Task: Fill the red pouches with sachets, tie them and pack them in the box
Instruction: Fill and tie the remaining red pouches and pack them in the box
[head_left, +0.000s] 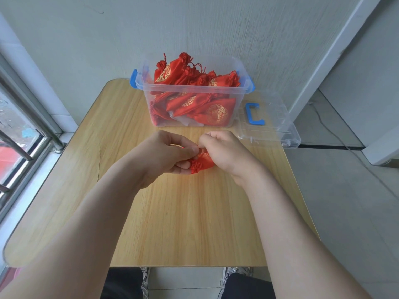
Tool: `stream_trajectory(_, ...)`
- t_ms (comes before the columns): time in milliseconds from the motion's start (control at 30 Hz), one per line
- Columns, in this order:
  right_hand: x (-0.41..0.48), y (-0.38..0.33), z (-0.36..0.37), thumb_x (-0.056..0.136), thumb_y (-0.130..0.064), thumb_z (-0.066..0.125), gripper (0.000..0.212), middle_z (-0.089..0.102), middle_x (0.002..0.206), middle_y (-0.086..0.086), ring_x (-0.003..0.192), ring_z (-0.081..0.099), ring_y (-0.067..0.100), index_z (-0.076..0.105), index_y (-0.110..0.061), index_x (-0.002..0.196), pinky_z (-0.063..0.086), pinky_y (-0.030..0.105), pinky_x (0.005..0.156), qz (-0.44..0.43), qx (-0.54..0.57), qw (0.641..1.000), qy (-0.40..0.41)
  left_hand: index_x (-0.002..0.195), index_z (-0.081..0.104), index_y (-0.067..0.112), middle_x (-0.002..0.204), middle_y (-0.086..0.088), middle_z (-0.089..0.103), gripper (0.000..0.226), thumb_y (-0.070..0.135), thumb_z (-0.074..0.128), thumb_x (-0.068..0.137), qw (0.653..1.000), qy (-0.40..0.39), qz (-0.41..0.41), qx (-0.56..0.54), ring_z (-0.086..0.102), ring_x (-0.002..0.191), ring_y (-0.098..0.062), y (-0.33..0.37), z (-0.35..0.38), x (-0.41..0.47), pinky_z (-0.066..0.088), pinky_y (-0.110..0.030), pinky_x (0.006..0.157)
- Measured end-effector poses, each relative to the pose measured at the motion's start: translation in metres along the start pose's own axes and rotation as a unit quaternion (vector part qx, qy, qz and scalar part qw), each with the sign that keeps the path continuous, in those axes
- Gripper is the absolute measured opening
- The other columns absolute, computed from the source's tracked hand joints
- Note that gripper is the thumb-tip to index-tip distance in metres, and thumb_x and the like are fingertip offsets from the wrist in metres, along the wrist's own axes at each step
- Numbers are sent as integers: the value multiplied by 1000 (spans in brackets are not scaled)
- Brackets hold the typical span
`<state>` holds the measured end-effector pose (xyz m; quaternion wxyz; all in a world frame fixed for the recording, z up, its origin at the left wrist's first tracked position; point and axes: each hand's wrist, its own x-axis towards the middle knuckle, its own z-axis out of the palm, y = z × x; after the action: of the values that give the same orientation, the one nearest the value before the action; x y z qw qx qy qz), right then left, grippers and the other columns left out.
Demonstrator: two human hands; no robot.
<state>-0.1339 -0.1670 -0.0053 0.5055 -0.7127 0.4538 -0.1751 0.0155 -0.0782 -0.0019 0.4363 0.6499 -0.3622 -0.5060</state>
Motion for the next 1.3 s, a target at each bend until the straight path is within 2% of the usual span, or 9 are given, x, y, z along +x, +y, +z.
stream_trajectory(133,-1,-1,1,98,-26,54,27,53,64,-14,69,50,11,56,-19,71,42,31,66,5,-13,1000,-4,97,81,0,72,-6,72,12,11,77,96,1000,3,-8,12,69,71,-16,1,0,-1,63,-26,72)
stream_trajectory(333,-4,0,1,104,-25,45,29,70,103,-8,88,64,6,74,-24,99,46,23,63,-16,-161,986,43,90,80,1,78,-13,76,12,8,74,97,994,62,-20,90,73,71,-17,-3,-2,4,65,-28,72)
stream_trajectory(567,-3,-1,-1,95,-10,55,22,69,68,-8,68,63,4,72,-24,95,47,27,71,-52,-35,998,-12,82,81,11,70,-8,78,13,9,73,92,973,66,12,219,77,71,-17,-5,-3,0,67,-32,77)
stream_trajectory(700,-2,0,-2,97,-9,61,18,74,71,-4,62,61,0,72,-22,98,49,30,73,-74,-1,997,-17,76,79,13,71,0,79,20,10,67,91,955,23,22,295,77,78,-15,-2,-3,-4,63,-39,87)
stream_trajectory(867,-3,4,0,101,-16,69,7,78,80,-2,57,61,-5,71,-21,105,47,24,68,-78,-12,997,-8,70,74,15,72,5,79,23,10,67,92,933,-34,36,356,76,77,-7,1,-2,-7,58,-32,83)
stream_trajectory(1033,0,5,-2,98,-16,72,6,79,78,-1,57,65,4,71,-21,102,51,21,57,-44,6,999,22,84,79,24,76,9,80,17,15,70,96,934,-65,34,349,75,77,1,3,-2,-10,50,-21,74)
stream_trajectory(1133,-1,4,-2,97,-12,72,8,80,80,4,59,68,11,71,-17,104,53,23,55,-24,41,999,20,88,81,24,77,8,80,14,19,71,96,939,-63,23,338,75,79,-2,3,-1,-11,54,-28,79)
stream_trajectory(1200,-1,4,-1,97,-8,73,12,81,86,9,63,71,13,72,-14,107,56,26,58,-5,101,995,20,85,82,18,77,2,80,15,21,71,95,950,-46,9,307,77,83,-11,3,-1,-10,61,-40,90)
stream_trajectory(1300,3,6,-2,92,-5,77,28,82,98,2,79,78,16,72,-23,112,63,33,75,-21,123,992,35,84,81,10,78,-9,80,14,15,72,94,973,2,-4,232,77,83,-19,4,-3,-7,63,-41,93)
